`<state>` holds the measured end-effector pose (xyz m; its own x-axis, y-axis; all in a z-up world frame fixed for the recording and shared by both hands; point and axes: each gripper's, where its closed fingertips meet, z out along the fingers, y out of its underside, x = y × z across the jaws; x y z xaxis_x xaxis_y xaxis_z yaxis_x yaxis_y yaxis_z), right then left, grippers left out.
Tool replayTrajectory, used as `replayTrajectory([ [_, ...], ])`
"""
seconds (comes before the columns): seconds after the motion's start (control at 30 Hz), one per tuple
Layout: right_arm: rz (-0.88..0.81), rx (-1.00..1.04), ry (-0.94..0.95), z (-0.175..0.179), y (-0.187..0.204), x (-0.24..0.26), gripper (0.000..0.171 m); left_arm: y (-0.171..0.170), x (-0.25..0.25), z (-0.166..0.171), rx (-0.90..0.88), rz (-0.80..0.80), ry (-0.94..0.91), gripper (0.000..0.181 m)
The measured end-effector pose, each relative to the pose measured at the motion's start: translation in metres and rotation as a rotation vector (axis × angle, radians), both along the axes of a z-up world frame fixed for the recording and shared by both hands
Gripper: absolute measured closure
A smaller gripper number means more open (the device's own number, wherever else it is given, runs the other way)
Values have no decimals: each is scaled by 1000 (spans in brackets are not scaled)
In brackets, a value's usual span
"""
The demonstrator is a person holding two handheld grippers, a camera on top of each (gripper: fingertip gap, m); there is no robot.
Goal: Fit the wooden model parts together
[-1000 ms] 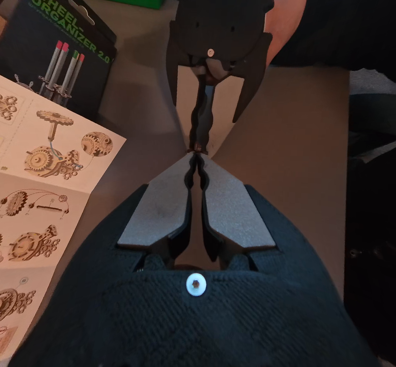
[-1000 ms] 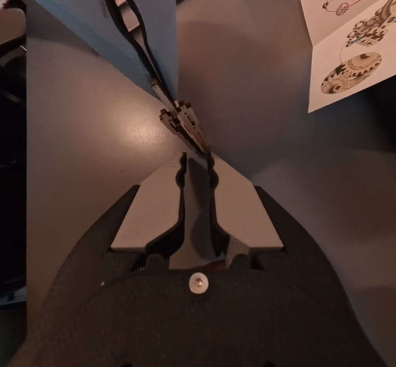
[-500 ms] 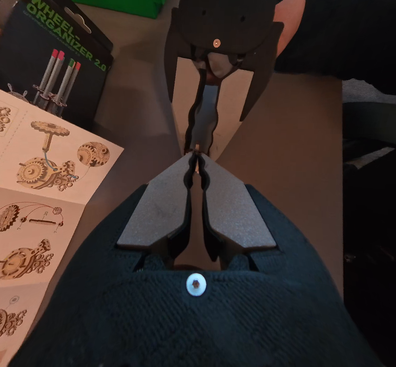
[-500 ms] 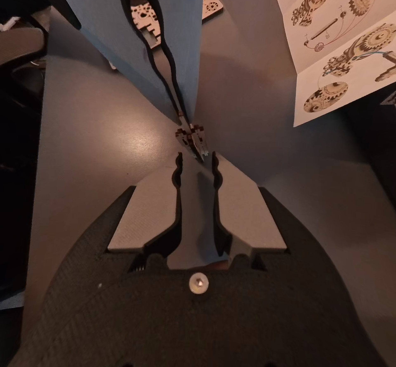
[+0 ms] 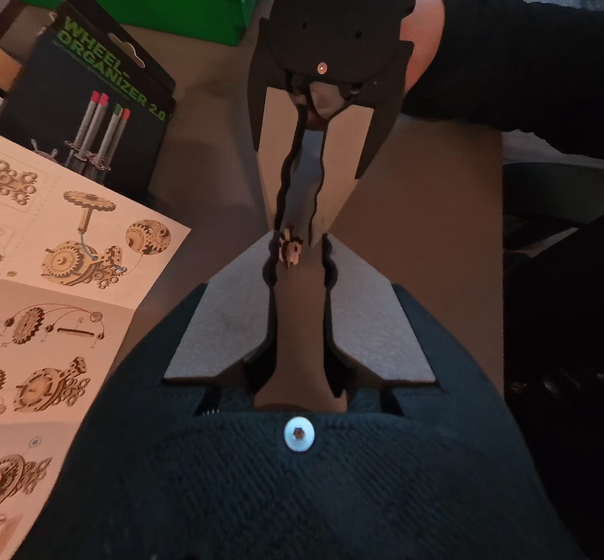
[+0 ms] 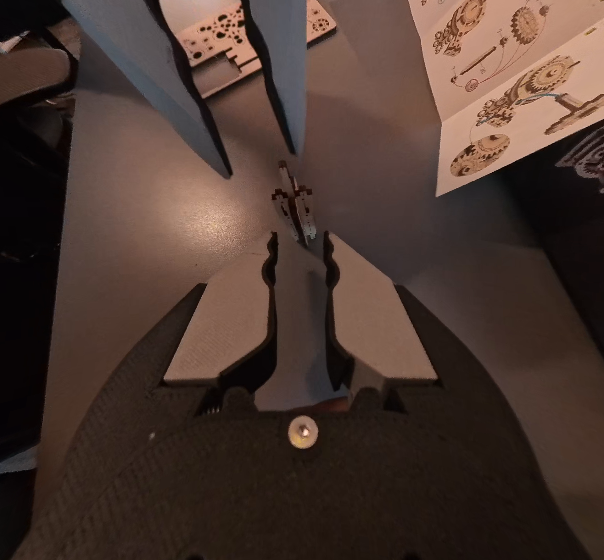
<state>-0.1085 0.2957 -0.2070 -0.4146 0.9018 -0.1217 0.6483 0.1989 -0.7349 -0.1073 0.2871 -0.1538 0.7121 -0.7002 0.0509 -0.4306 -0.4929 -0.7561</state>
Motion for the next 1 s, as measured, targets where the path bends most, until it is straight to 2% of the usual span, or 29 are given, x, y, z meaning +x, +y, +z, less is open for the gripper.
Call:
replayTrajectory([
  [0.13,-10,-22,31,9,3,0,146,-4,-8,15,42,10,-22,159],
  [0.33,-5,10,22,7,5,3,144,-6,-17,17,36,26,-52,156],
  [0.53,-62,-11,155,43,23,11,142,-20,-50,45,169,108,-51,144],
  [0.6,-84,-5,204,54,27,13,135,-30,-62,50,218,122,-55,140],
  [0.7,-110,42,252,63,30,14,125,-43,-74,36,276,103,-47,138],
  [0.87,-187,68,312,71,38,6,111,-46,-90,-10,343,111,8,138],
  [1.0,-257,85,369,80,47,1,110,-48,-88,-11,389,106,26,139],
])
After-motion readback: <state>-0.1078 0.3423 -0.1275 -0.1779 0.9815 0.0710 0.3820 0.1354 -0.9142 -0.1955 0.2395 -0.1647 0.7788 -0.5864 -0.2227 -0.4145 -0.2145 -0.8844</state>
